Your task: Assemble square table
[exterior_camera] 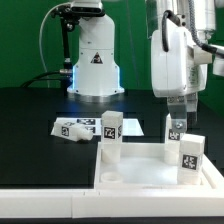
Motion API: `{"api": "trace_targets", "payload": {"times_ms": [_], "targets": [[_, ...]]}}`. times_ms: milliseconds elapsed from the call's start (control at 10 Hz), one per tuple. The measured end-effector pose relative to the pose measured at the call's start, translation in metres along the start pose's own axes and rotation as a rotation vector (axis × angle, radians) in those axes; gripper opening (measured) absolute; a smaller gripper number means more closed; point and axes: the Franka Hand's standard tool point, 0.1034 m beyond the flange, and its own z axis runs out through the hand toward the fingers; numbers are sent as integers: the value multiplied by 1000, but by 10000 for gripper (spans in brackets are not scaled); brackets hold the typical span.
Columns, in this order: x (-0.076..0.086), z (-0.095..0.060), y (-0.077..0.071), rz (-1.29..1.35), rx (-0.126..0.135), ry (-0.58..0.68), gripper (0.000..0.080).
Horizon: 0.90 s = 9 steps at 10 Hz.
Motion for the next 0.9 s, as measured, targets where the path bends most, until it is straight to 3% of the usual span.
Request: {"api": "trace_targets", "payload": {"times_ms": [300, 500, 700, 900], "targets": [[3, -1, -1, -54, 5, -2, 649], [31, -20, -1, -174, 28, -20, 649], [53, -39, -3, -346, 34, -25, 649], [39, -40, -15, -425, 47, -13, 649]]}}
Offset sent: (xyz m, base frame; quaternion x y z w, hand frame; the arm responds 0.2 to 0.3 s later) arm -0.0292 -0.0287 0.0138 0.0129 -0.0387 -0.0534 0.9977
